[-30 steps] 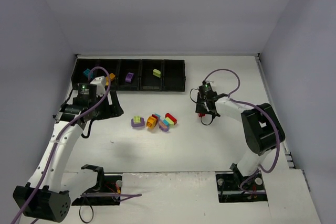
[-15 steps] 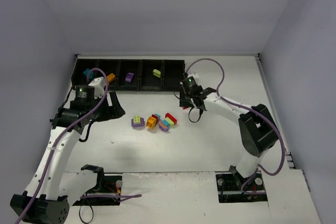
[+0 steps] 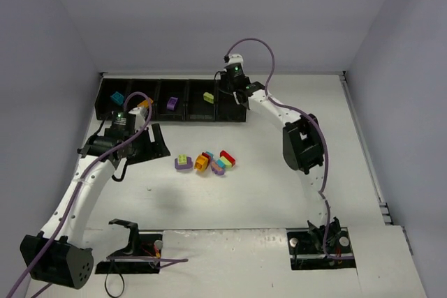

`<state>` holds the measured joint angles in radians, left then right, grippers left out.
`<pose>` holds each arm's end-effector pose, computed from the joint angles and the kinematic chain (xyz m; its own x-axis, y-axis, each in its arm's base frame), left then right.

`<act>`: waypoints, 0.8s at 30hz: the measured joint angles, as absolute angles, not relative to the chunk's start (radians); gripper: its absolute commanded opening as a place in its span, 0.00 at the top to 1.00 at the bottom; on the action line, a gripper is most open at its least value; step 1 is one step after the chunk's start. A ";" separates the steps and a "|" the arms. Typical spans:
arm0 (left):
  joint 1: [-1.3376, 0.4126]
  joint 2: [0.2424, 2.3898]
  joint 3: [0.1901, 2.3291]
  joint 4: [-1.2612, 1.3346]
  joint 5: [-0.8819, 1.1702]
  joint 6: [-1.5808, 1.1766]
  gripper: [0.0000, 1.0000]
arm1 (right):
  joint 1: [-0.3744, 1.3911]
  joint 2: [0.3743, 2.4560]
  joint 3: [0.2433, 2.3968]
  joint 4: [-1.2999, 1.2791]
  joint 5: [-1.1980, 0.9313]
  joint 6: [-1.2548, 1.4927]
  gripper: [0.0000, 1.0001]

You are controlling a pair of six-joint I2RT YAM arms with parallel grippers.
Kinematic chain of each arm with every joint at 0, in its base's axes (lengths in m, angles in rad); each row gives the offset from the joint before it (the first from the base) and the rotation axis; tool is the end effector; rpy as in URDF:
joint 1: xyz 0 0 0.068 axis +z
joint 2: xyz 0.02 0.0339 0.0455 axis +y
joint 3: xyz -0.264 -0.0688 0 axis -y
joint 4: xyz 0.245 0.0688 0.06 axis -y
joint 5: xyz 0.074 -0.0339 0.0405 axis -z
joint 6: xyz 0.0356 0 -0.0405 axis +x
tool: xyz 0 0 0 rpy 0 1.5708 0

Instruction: Sort the legos into containers by color

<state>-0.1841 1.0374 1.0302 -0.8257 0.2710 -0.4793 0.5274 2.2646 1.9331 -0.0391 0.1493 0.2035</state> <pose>0.1989 -0.0467 0.3189 -0.8084 -0.3014 -0.5056 -0.0218 0.8737 -0.4860 0.4708 0.2681 0.2539 -0.3829 0.0083 -0.9238 -0.3068 0.9421 0.1356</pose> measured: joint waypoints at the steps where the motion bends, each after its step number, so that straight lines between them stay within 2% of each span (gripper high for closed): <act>1: -0.184 1.056 1.030 -0.826 0.268 -0.486 0.29 | 0.522 2.279 1.940 -0.039 0.149 0.202 0.85; 2: -0.184 1.060 1.029 -0.824 0.265 -0.492 0.29 | 0.512 2.308 1.956 -0.051 0.147 0.199 0.75; 4: -0.188 1.059 1.022 -0.816 0.260 -0.508 0.29 | 0.490 2.371 2.003 -0.059 0.138 0.186 0.67; 7: -0.189 1.059 1.004 -0.798 0.258 -0.528 0.29 | 0.477 2.409 2.032 -0.064 0.117 0.168 0.47; 8: -0.189 1.060 1.000 -0.795 0.258 -0.532 0.28 | 0.478 2.409 2.035 -0.066 0.112 0.160 0.45; 14: -0.189 1.085 0.996 -0.756 0.263 -0.535 0.28 | 0.492 2.366 2.013 -0.057 0.078 0.098 0.41; 20: -0.189 1.150 0.996 -0.684 0.314 -0.500 0.29 | 0.493 2.140 1.769 -0.041 -0.009 0.080 0.40; 24: -0.207 1.256 1.015 -0.667 0.321 -0.478 0.29 | 0.495 1.917 1.562 -0.014 -0.059 0.083 0.39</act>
